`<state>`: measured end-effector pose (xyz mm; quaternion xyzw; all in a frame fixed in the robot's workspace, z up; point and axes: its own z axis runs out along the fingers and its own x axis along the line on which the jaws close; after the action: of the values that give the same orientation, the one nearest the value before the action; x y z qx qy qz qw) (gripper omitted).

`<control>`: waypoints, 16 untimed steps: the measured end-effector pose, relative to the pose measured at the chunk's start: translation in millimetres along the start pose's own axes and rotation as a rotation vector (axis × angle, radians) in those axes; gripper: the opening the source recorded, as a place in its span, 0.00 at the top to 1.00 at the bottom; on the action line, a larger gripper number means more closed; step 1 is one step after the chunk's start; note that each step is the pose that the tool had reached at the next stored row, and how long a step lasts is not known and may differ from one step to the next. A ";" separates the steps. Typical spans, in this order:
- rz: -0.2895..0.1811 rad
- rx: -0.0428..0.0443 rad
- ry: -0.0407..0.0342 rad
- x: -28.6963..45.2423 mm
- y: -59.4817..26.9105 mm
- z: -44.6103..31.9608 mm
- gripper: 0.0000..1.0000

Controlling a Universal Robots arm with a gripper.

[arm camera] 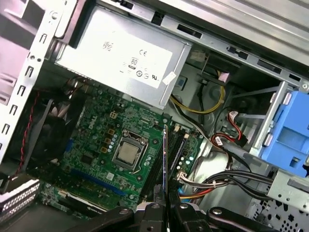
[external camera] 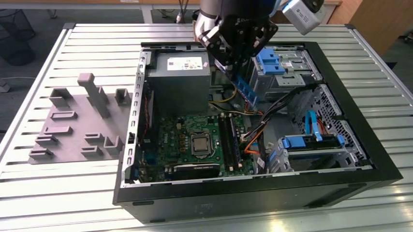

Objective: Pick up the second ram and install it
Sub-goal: 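Insert the second ram into the second slot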

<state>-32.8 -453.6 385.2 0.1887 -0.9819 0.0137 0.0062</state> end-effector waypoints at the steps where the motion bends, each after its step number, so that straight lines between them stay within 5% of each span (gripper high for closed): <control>1: 0.011 -0.0001 -0.0001 0.0 0.0 0.2 0.86; 13: 0.196 -0.0006 -0.0016 0.0 0.1 2.5 0.86; 16: 0.208 -0.0008 -0.0013 0.0 0.1 2.6 0.86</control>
<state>-32.8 -453.6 382.6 0.0860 -0.9962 0.0137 0.0042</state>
